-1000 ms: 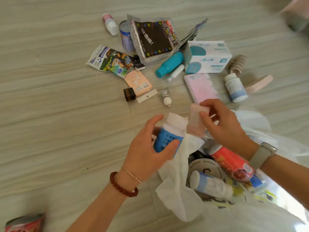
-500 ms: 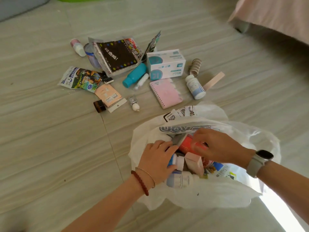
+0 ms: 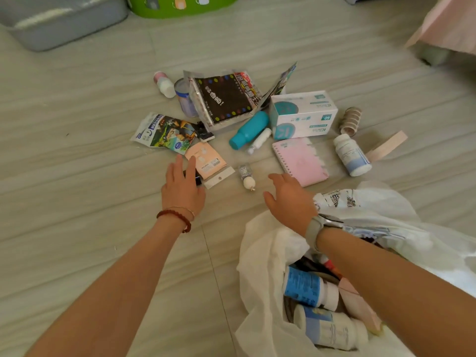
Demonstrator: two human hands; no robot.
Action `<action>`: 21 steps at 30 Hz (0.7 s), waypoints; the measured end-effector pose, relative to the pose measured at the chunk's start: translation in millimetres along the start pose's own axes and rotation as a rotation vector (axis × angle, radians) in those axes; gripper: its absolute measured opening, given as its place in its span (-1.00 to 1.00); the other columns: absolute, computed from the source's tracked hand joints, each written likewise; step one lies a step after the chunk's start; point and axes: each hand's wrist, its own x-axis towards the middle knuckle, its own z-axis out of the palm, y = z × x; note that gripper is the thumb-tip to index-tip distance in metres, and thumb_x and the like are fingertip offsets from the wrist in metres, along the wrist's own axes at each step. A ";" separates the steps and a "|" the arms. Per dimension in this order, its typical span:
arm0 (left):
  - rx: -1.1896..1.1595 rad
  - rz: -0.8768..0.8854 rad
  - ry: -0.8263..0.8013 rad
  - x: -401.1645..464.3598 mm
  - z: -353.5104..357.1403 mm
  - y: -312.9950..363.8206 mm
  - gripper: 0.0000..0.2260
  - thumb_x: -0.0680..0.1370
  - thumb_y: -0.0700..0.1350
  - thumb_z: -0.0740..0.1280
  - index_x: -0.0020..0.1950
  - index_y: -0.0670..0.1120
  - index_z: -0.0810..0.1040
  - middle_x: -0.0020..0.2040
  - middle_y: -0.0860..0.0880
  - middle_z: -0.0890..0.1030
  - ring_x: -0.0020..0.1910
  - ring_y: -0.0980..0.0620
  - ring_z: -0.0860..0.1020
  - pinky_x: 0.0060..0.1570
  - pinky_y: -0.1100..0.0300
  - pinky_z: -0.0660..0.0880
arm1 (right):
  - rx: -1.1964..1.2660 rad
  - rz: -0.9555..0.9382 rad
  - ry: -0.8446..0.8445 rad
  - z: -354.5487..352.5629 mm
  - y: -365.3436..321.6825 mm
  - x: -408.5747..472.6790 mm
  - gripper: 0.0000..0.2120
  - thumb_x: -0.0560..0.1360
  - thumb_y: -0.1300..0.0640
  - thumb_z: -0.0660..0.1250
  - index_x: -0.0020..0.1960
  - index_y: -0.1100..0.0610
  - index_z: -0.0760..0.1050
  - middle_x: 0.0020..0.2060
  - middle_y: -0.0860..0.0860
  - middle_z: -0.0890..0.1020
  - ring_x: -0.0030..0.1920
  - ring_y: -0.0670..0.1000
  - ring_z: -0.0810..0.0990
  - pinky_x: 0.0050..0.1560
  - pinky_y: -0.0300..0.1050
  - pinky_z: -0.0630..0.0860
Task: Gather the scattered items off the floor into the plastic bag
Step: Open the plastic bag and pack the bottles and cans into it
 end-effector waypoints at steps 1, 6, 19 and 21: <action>0.000 -0.019 -0.028 8.8 3.9 -7.0 -0.41 0.54 -0.11 0.24 0.48 -0.09 0.01 0.52 -0.14 -0.02 0.49 -0.17 -0.04 0.34 -0.18 0.23 | -0.029 0.031 -0.016 8.0 -4.4 7.5 -0.59 0.55 0.06 0.15 0.34 0.21 0.26 0.26 0.17 0.40 0.27 0.17 0.35 0.18 0.02 0.35; -0.124 -0.010 -0.005 22.6 27.2 -24.9 -0.55 0.53 -0.14 0.25 0.39 -0.15 0.23 0.36 -0.18 0.33 0.34 -0.15 0.30 0.17 -0.07 0.39 | -0.110 0.123 -0.041 38.5 -18.7 35.6 -0.55 0.53 -0.07 0.17 0.23 0.26 0.32 0.19 0.20 0.44 0.21 0.21 0.39 0.14 0.05 0.36; -0.510 -0.071 0.120 -27.1 20.0 -18.4 -0.58 0.44 -0.13 0.40 0.27 -0.14 0.42 0.17 -0.14 0.47 0.08 0.01 0.47 0.04 0.20 0.44 | 0.202 0.154 0.037 49.5 -24.2 44.6 -0.70 0.52 0.09 0.21 0.09 0.31 0.42 0.02 0.25 0.54 0.03 0.21 0.48 -0.06 -0.03 0.37; -0.610 -0.008 0.201 -42.1 8.3 -5.3 -0.59 0.41 -0.15 0.42 0.24 -0.13 0.44 0.11 -0.10 0.48 0.02 0.11 0.44 -0.06 0.29 0.45 | 0.303 0.088 0.102 27.5 -12.9 24.7 -0.76 0.49 0.12 0.26 0.04 0.28 0.48 -0.08 0.18 0.56 -0.10 0.14 0.50 -0.12 -0.13 0.35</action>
